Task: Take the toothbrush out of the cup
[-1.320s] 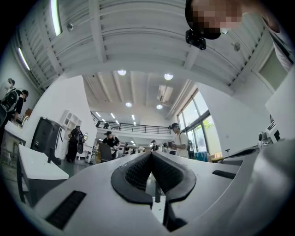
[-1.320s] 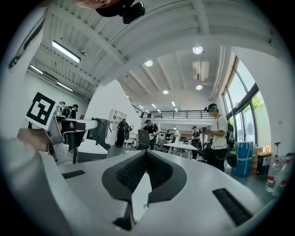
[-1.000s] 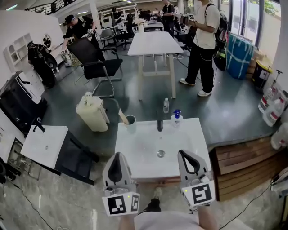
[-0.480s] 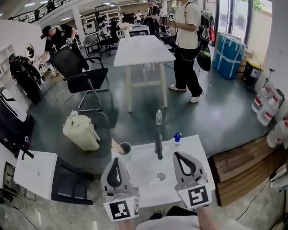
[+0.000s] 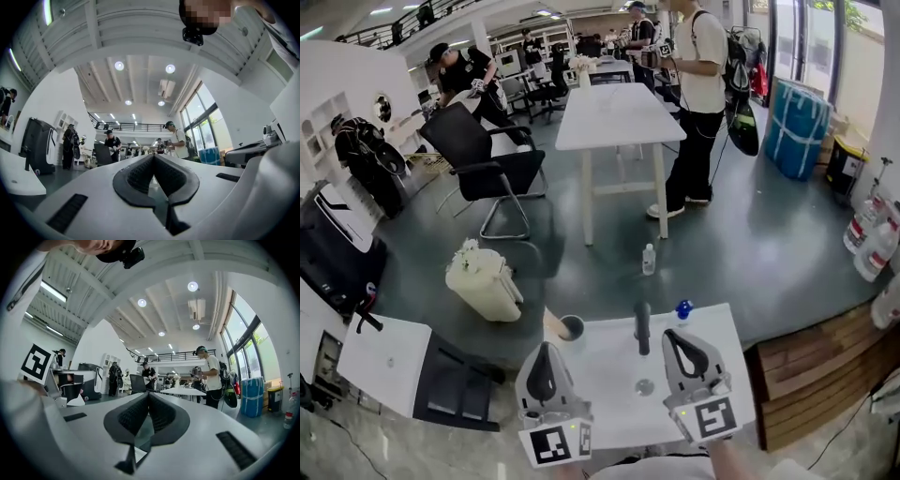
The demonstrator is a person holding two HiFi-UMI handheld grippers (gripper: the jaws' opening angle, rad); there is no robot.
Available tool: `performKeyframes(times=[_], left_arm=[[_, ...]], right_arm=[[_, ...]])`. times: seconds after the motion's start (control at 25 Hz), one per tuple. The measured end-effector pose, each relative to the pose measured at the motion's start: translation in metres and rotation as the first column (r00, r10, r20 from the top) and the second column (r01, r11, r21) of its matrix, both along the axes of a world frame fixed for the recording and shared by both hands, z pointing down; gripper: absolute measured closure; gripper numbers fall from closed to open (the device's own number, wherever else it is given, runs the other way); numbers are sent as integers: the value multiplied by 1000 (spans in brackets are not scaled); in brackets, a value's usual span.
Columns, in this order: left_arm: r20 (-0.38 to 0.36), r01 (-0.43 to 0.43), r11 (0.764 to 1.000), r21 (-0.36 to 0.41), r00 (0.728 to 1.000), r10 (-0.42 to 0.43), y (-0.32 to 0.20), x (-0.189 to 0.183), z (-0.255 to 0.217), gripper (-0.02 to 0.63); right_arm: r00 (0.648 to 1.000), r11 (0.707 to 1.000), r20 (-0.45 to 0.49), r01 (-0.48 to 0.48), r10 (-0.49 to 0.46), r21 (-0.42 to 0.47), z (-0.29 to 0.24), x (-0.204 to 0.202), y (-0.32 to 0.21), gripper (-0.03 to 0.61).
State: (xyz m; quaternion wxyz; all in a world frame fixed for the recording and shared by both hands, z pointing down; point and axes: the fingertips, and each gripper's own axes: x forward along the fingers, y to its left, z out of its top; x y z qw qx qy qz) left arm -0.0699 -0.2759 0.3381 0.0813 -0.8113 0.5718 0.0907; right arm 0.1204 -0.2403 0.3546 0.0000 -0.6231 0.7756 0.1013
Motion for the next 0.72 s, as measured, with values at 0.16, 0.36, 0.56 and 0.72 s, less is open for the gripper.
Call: performKeyframes(times=[0.16,0.36,0.56,0.72], left_arm=[[-22,19,1000,10,1000,-19,1,-4,-3,598],[-28,43,999,19,999,-42,4,-7,-9,598],[-26,71,997,31,997,-70,8,-18,-9,598],[-21,106,994,24,994,-106,11,-31,-6,598]], right_arm=[[1000,1000,22,11,-12,14,-2,2,-1,568],[999,999,26,32,-32,9,-4,2,-1,566],[991,997,111,77,-77,-3,-13,-9,-15,501],[964,977,158,210,-213,37,-41,-41,-39,436]])
